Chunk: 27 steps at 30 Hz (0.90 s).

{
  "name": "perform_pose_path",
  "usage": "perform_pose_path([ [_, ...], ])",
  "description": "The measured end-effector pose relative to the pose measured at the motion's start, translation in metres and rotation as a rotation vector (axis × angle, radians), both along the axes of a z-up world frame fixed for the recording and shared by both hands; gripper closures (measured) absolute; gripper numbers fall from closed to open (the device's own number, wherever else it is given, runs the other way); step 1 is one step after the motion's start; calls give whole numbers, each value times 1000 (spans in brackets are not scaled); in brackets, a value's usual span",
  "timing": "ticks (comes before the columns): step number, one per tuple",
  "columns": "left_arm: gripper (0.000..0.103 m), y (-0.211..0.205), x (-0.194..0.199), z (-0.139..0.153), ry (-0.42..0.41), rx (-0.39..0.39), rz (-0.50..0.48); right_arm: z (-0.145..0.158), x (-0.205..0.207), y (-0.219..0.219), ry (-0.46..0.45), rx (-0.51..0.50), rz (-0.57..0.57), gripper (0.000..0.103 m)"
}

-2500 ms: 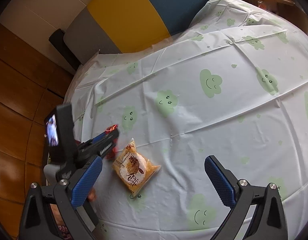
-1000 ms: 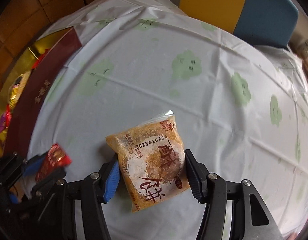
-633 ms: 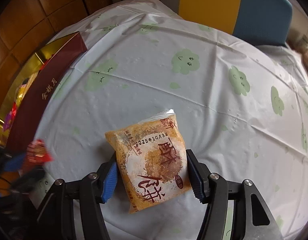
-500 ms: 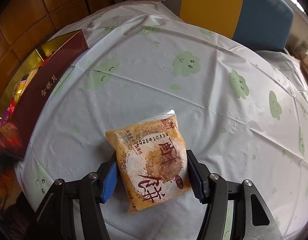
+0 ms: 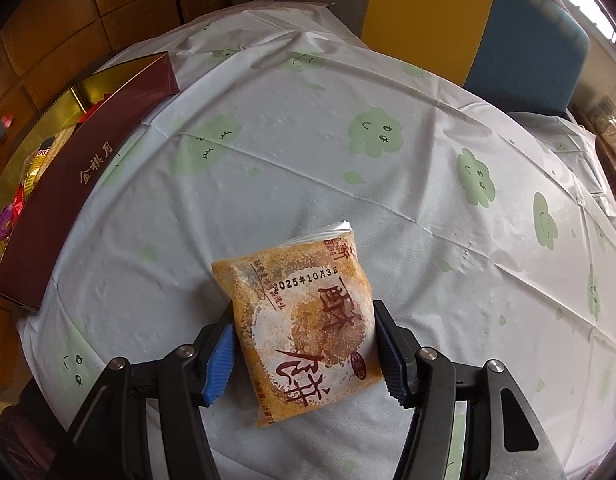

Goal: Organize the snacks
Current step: 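Carry the red candy bar into the tin while the right tool grasps the round biscuit packet, then open the left tool over the tin and withdraw it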

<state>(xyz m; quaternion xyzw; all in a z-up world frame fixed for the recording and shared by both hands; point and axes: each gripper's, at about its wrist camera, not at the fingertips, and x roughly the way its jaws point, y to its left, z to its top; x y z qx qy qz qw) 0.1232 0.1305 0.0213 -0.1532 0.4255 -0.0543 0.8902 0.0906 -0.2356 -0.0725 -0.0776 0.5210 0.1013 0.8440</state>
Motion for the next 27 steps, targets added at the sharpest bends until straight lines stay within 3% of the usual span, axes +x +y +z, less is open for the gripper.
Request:
perform_pose_path([
  [7, 81, 25, 60, -23, 79, -92, 70, -1, -2, 0, -7, 2, -4, 41],
  [14, 76, 25, 90, -52, 144, -39, 120, -1, -2, 0, -8, 3, -2, 41],
  [20, 72, 27, 74, -43, 114, 14, 155, -1, -2, 0, -9, 1, -2, 41],
  [27, 72, -5, 18, -19, -1, 178, 110, 0, -3, 2, -18, -8, 4, 41],
])
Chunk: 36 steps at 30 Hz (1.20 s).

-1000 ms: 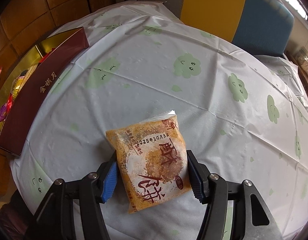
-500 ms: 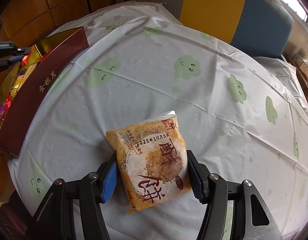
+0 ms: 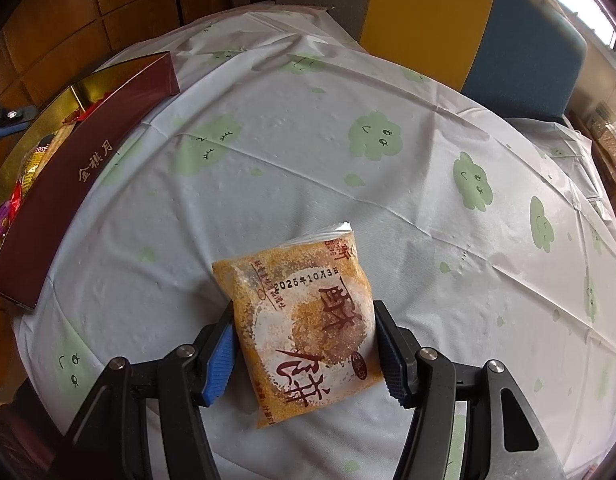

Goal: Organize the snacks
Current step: 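Open the left tool over the tin and withdraw it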

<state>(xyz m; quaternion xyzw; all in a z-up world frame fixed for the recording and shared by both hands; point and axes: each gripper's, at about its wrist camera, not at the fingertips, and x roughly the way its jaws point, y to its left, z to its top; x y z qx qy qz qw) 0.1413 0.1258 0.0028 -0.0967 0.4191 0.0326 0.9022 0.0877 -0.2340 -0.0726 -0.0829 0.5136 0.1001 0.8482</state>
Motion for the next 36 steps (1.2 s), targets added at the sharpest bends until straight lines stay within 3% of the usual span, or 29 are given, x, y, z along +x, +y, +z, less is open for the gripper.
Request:
perform_pose_path([
  [17, 71, -41, -88, 11, -81, 91, -67, 1, -5, -1, -30, -7, 22, 41],
  [36, 69, -58, -122, 25, -138, 97, -128, 1, -10, 2, -66, -13, -18, 41],
])
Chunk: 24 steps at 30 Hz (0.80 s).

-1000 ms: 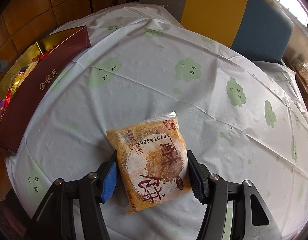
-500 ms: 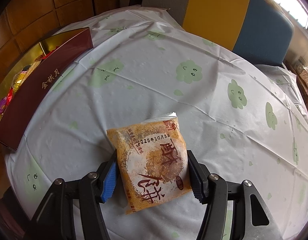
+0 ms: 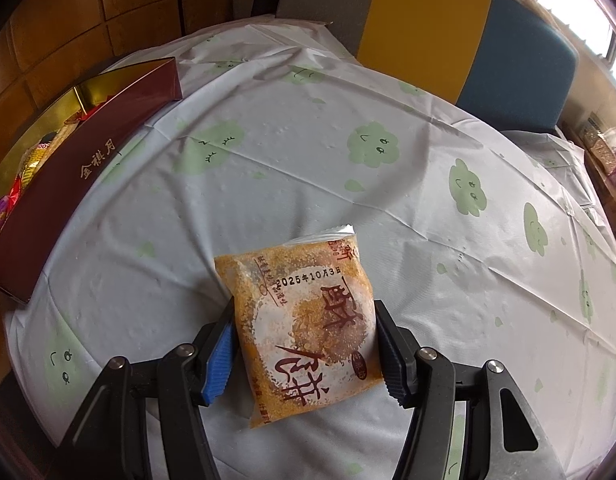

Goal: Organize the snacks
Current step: 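Open the left tool over the tin and withdraw it, then carry the round biscuit packet into the gold tin with the right tool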

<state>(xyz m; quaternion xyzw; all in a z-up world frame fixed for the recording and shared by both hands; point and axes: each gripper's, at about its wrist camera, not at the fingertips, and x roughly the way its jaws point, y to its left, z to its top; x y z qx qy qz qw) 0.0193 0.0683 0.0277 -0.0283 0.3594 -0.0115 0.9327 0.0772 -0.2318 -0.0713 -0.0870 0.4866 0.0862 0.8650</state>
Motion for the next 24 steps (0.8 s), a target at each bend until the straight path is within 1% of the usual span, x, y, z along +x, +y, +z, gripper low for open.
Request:
perform_pose_path([
  [4, 69, -1, -3, -1, -4, -15, -2, 1, -3, 1, -10, 4, -58, 42],
  [7, 68, -2, -6, 1, -23, -1, -4, 1, -3, 2, -10, 11, -110, 42],
  [11, 68, -1, -7, 3, -31, -10, -2, 2, -7, 4, -33, 10, -159, 43],
  [16, 68, -2, -7, -1, -22, -6, -9, 2, -10, 3, -61, 29, -211, 43],
  [20, 68, 0, -7, -5, -15, 2, -10, 4, -12, 2, -56, 47, -247, 43],
  [24, 68, 4, -5, -10, -4, -8, -4, 8, -9, -2, -20, 87, -299, 44],
])
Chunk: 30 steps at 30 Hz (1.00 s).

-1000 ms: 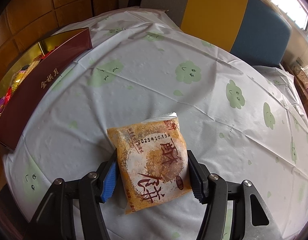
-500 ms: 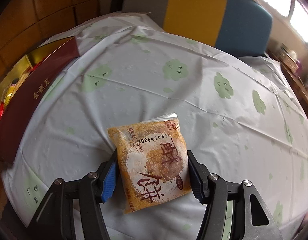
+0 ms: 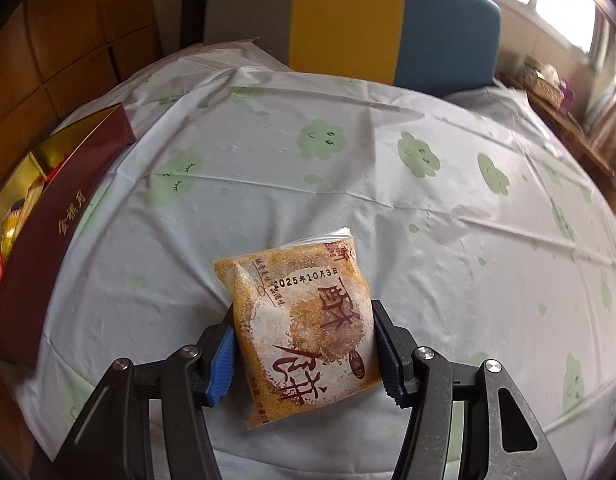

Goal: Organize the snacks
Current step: 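Carry the round biscuit packet into the gold tin with the right tool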

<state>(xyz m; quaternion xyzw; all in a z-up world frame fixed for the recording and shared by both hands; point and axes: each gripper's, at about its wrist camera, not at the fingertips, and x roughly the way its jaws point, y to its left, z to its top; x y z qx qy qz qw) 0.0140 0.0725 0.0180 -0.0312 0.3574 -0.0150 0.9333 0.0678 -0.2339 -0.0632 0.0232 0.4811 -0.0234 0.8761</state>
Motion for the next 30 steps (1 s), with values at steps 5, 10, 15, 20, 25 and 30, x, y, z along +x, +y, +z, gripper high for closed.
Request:
perform_pose_path([
  [5, 68, 6, 4, -4, 9, -2, 5, 13, -4, 7, -17, 49, 7, 44],
  [10, 68, 11, 8, -8, 16, -4, 23, 34, -12, 30, -57, 80, 76, 44],
  [15, 68, 19, 11, -10, 21, -3, 48, 56, -14, 61, -105, 97, 167, 44],
  [20, 68, 27, 14, -11, 22, -2, 72, 75, -17, 92, -134, 124, 258, 44],
  [25, 68, 36, 16, -12, 25, -4, 93, 90, -21, 121, -152, 129, 352, 44],
  [30, 68, 55, 19, -8, 13, -12, 148, 110, -27, 155, -171, 153, 461, 44],
])
